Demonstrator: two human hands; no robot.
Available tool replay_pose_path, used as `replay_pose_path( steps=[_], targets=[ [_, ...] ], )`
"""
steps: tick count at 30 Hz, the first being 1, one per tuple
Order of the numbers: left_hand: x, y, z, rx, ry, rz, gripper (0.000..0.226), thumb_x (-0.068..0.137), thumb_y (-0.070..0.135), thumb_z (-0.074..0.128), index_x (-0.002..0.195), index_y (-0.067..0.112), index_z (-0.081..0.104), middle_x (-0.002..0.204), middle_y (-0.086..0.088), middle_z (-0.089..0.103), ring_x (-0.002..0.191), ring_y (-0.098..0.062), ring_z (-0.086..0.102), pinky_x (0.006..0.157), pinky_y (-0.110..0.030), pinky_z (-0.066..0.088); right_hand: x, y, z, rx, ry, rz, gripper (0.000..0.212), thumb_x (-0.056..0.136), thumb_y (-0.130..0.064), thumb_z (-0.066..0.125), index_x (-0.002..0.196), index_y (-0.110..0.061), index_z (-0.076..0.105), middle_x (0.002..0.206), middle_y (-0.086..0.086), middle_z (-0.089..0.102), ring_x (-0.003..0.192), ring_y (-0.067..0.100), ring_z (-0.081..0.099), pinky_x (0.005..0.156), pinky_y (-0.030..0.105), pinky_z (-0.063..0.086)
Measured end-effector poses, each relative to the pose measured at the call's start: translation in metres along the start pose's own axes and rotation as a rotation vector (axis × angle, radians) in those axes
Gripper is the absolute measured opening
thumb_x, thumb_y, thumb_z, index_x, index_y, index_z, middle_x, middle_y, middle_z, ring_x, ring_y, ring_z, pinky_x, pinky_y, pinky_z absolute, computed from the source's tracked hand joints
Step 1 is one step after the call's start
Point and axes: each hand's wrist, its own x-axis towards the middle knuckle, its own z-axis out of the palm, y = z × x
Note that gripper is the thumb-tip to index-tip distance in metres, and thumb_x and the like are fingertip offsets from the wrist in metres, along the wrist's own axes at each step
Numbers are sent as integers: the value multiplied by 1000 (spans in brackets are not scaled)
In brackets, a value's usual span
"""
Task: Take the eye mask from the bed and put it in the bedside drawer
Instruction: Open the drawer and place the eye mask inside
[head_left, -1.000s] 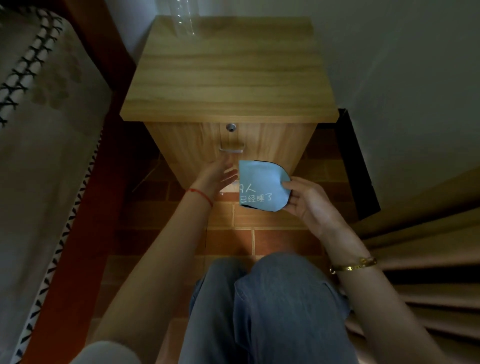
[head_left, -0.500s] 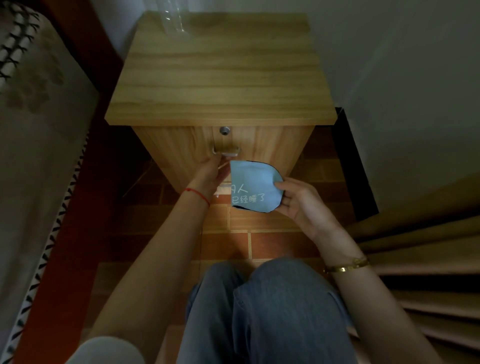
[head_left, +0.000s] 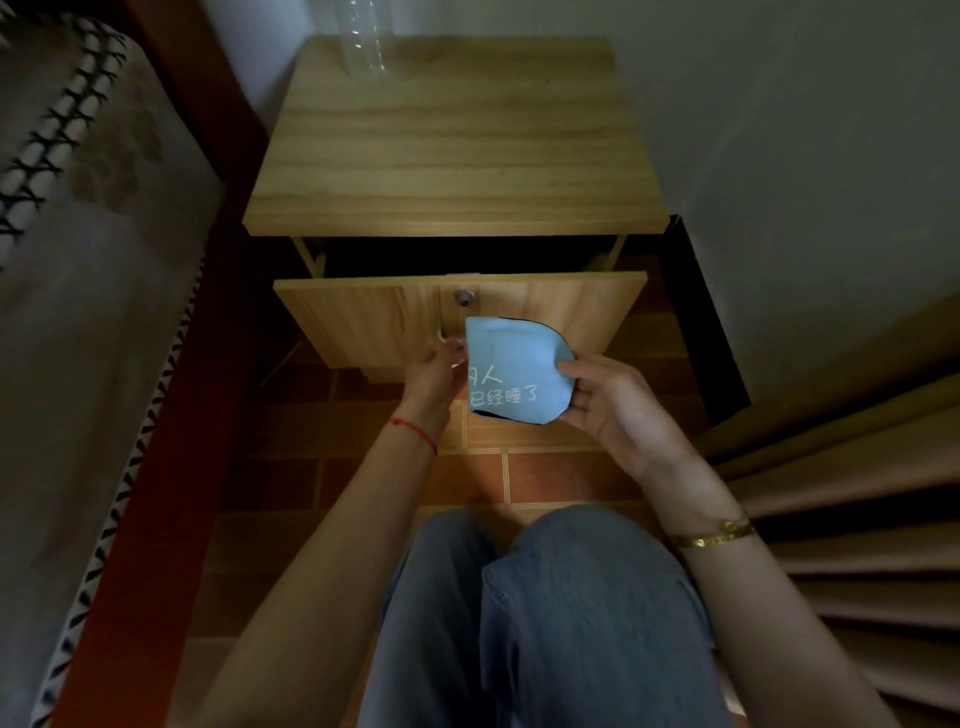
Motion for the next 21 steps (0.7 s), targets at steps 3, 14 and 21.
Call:
replay_pose_path(
  steps=[3,14,21],
  targets=[
    [-14,-10,-8,14,11,16,17,97,14,52,86,5,61,84,-7,64,72,-18,61,56,-25,54,-12,5,2,-11,-25,-17,23,89,-13,55,107,-4,67,105,14,72,102,29,67,89,40,55],
    [-48,-58,-39,-8,53,-121,30,93,8,59,121,-2,58,130,-23,60,119,-36,59,82,-32,53,-35,17,14,21,-7,-3,28,88,-13,56,114,-3,63,111,17,70,104,29,68,94,43,53],
    [-59,-56,-45,70,23,-66,29,97,15,54,121,-1,57,128,-22,61,116,-36,60,71,-31,54,-33,23,18,39,-33,21,27,87,-15,59,112,-6,64,105,12,74,101,26,70,89,39,56]
  ],
)
